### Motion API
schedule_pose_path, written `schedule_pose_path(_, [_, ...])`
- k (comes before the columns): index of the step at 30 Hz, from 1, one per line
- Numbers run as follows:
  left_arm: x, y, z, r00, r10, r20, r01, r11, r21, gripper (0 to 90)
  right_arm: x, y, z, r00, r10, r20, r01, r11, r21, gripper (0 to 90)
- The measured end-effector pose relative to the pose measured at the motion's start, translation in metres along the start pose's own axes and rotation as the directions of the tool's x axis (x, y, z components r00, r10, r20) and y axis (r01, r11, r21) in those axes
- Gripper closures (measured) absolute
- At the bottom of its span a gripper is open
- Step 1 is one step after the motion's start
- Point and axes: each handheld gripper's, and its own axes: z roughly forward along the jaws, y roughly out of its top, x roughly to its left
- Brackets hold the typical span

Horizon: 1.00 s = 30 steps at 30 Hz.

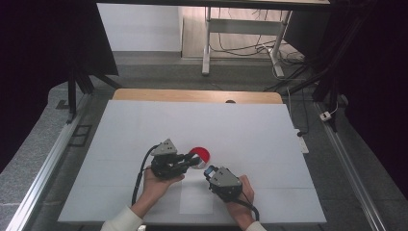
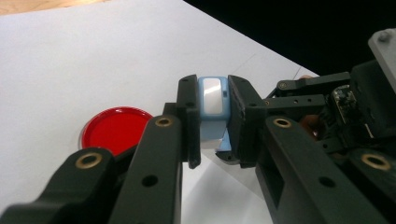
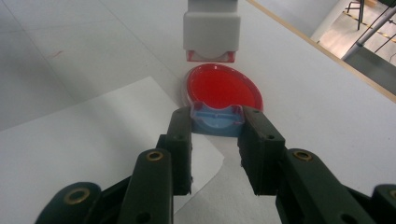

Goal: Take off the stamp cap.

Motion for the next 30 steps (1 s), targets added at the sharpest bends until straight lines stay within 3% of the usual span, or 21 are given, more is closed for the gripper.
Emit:
schedule_pose_path(16, [0.002,0.0,-0.003,1.0,-0.008,0.003,0.008,0.9999,-0.007,75.4,-0.008,-0.004,-0.003,0.9991,0.04,-0.016,-0.041,0.999,-0.02,65.2])
schedule_pose_path(30, [0.002,0.002,-0.006,1.0,-0.006,0.002,0.006,0.9998,-0.018,75.4,-0.027,-0.019,-0.016,0.9965,0.074,-0.037,-0.075,0.997,-0.008,65.1])
